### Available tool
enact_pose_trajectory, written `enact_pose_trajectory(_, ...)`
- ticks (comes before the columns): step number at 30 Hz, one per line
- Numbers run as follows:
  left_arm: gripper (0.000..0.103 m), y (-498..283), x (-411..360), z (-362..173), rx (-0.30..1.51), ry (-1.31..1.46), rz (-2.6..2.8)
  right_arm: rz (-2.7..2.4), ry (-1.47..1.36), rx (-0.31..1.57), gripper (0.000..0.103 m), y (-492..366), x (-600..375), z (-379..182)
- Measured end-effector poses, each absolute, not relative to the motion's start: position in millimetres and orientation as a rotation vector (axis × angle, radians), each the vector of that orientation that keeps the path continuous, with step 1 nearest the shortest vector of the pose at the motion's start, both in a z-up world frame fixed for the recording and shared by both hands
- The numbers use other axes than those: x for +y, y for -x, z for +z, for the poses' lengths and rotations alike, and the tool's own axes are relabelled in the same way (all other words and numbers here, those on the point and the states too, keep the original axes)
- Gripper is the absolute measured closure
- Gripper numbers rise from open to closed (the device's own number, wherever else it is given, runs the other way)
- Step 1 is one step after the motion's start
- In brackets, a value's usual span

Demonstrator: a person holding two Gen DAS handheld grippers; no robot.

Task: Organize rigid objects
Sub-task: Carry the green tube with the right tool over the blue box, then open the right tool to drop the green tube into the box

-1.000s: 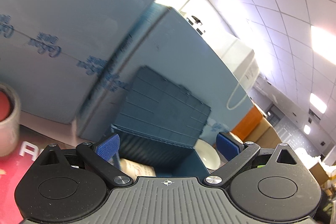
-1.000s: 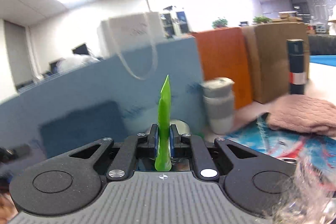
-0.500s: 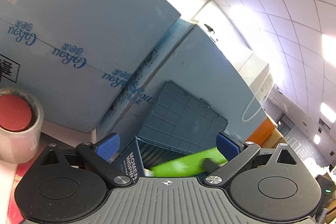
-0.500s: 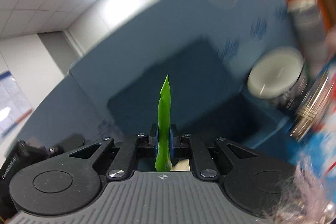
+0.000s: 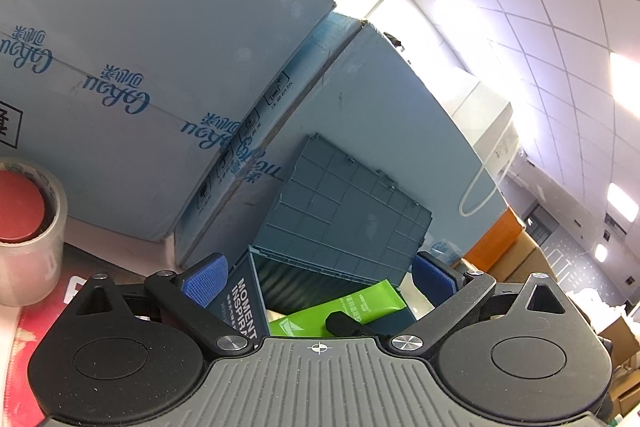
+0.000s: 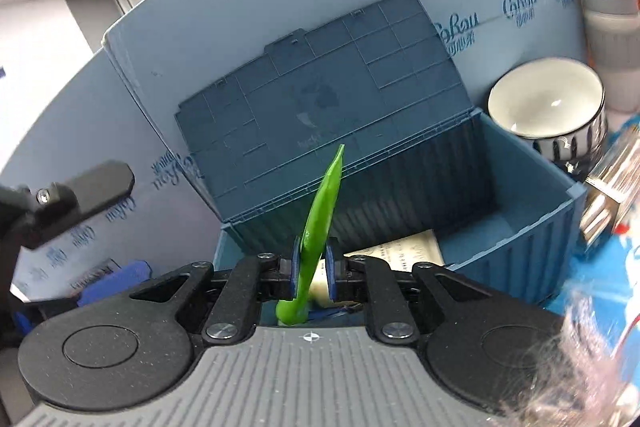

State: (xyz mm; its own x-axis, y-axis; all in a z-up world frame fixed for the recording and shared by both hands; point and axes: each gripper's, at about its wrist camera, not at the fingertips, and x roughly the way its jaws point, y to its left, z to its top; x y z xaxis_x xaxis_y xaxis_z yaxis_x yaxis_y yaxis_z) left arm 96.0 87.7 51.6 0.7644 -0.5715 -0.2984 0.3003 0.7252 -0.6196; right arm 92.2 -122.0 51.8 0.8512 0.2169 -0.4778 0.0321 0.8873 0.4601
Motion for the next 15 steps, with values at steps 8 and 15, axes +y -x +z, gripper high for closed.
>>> enact_pose_trajectory(8, 0.003, -95.7, 83.5, 54.0, 0.499, 0.566, -0.505, 0.024, -0.328, 0.54, 0.07, -87.5, -114.6, 53.4)
enact_pose_trajectory(15, 0.003, -79.2, 61.2, 69.0, 0.446, 0.478, -0.545, 0.002, -0.298, 0.539, 0.055, -79.1, -117.3, 57.9)
